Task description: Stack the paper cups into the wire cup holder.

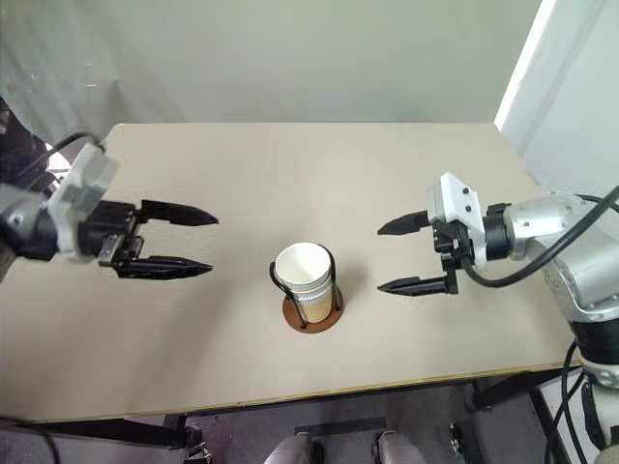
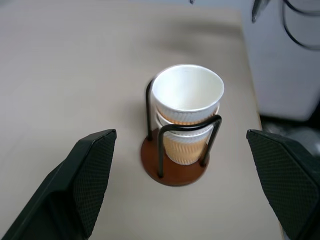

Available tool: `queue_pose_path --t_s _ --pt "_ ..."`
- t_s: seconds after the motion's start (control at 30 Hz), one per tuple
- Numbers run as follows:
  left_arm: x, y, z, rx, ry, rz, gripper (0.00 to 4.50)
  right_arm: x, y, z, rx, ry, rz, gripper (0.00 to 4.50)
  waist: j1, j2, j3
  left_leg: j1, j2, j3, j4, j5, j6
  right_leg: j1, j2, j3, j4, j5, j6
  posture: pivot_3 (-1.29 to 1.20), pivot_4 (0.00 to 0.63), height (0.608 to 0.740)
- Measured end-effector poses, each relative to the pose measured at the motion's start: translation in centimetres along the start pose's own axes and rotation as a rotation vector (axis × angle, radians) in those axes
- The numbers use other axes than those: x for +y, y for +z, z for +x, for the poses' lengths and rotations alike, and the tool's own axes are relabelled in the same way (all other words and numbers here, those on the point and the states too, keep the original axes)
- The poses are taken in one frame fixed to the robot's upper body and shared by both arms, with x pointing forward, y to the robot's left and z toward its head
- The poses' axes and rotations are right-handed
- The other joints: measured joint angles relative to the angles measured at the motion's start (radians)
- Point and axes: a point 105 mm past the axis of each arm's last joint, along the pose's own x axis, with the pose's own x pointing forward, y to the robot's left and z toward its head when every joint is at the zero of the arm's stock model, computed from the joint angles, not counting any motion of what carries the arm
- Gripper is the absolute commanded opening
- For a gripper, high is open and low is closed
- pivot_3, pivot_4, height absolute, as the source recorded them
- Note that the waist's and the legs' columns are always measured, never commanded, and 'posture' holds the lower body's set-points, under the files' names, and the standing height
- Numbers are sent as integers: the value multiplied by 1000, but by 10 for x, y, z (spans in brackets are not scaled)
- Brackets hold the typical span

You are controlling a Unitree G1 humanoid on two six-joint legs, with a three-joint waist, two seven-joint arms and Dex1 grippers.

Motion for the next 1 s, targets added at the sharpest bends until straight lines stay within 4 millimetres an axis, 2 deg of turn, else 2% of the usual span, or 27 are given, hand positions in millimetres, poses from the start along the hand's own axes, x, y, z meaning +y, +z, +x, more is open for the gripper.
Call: queue_pose_path --t_s 0.13,0.3,0.47,0.67,0.8,1.0 --pt "-5 -1 -17 -77 195 -10 4463 -13 -7 0 17 6 -7 4500 -1 0 0 4 0 0 -2 -2 5 0 0 -1 4 -4 -15 0 150 740" --pt "-20 -12 -48 -149 487 -53 4463 -27 1 12 -25 48 -46 4500 -20 0 0 16 1 4 -17 2 1 4 0 1 5 -3 -24 0 150 740" --pt "-39 -23 -69 -152 681 -92 4463 -40 4 18 -50 55 -55 4500 -24 0 0 20 2 4 -25 8 -2 4 1 1 6 -4 -29 0 150 740" --pt "-49 -24 -85 -161 829 -84 4463 -56 -2 23 -38 50 -48 4500 -22 0 0 23 2 4 -27 12 -3 5 1 1 6 -1 -33 0 150 740" --pt "-52 -29 -88 -163 882 -101 4463 -66 -8 24 -25 35 -40 4500 -21 1 0 23 2 4 -27 12 -3 6 1 1 6 -1 -34 0 150 740" --pt "-53 -27 -88 -176 931 -78 4463 -73 -10 27 -32 27 -30 4500 -21 1 1 24 2 4 -29 12 -3 6 1 1 4 -1 -34 0 150 740"
